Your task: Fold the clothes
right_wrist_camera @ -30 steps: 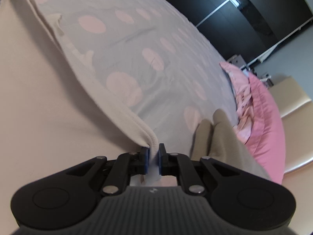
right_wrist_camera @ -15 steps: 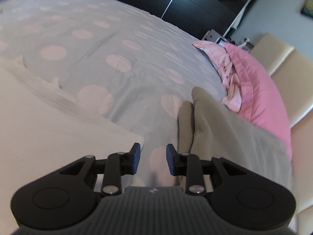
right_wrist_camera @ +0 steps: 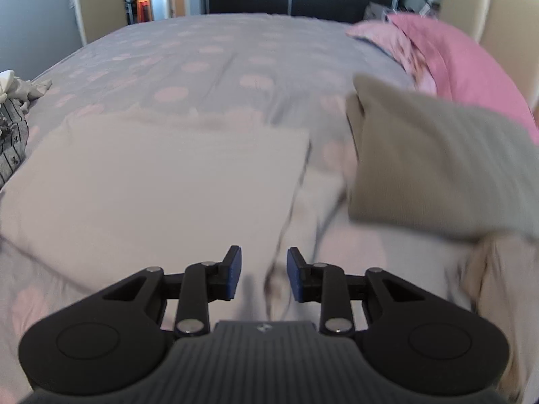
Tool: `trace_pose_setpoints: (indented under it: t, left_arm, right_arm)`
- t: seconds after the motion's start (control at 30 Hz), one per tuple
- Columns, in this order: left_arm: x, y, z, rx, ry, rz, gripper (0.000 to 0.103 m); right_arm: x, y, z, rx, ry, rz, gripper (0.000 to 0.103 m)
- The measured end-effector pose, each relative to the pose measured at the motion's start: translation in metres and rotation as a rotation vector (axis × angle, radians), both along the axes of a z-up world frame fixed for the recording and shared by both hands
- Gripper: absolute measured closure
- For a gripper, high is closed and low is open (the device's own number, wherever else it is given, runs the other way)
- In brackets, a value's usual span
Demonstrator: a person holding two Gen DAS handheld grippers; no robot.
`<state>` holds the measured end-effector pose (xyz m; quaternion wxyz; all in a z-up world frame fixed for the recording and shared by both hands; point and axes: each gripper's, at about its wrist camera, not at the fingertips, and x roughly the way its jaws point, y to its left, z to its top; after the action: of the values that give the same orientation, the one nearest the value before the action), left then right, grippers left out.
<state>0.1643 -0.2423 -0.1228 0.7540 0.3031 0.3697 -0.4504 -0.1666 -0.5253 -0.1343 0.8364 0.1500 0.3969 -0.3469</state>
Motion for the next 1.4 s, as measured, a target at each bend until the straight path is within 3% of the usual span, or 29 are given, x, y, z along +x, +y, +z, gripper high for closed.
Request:
trace_pose_setpoints:
  t: [0.13,0.17,0.23,0.4,0.5,0.57,0.63,0.73,0.8,0.93,1.17,1.3,1.4]
  left_arm:
    - [-0.009,0.008,-0.013,-0.020,0.032,0.039,0.075]
    - [-0.010,0.008,-0.016,-0.030,0.033,0.057,0.079]
    - [-0.012,0.008,-0.018,-0.043,0.065,0.072,0.098]
    - [-0.014,0.010,-0.021,0.024,0.032,0.112,0.100]
    - [-0.011,0.016,-0.019,0.009,0.053,0.132,0.098]
    - [-0.008,0.020,-0.016,0.000,0.072,0.169,0.091]
    - [-0.004,0.028,-0.010,-0.041,0.099,0.215,0.071]
    - [0.006,0.036,-0.005,-0.103,0.162,0.265,0.059]
    - [0.012,0.038,-0.005,-0.144,0.218,0.304,0.056]
    - [0.020,0.034,-0.013,-0.162,0.286,0.351,0.057]
    - [0.026,0.027,-0.032,-0.139,0.313,0.366,0.058]
    - [0.020,0.020,-0.036,-0.138,0.277,0.350,0.059]
    - [0.013,0.014,-0.036,-0.150,0.246,0.340,0.071]
  right_arm:
    - [-0.014,0.006,-0.019,0.064,-0.007,-0.074,0.072]
    - [-0.017,0.007,-0.023,0.085,-0.014,-0.089,0.084]
    - [-0.021,0.006,-0.031,0.121,-0.022,-0.115,0.094]
    - [-0.024,0.008,-0.034,0.098,0.006,-0.159,0.099]
    - [-0.028,0.006,-0.034,0.124,0.002,-0.168,0.098]
    - [-0.031,0.005,-0.032,0.145,-0.011,-0.173,0.097]
    - [-0.038,0.004,-0.028,0.153,-0.031,-0.204,0.089]
    - [-0.050,-0.003,-0.022,0.192,-0.090,-0.250,0.071]
    - [-0.057,-0.009,-0.021,0.246,-0.153,-0.282,0.064]
    - [-0.060,-0.018,-0.027,0.370,-0.249,-0.308,0.058]
    - [-0.051,-0.027,-0.052,0.444,-0.250,-0.343,0.056]
    - [-0.038,-0.025,-0.058,0.413,-0.218,-0.325,0.055]
    - [-0.022,-0.017,-0.058,0.343,-0.162,-0.285,0.057]
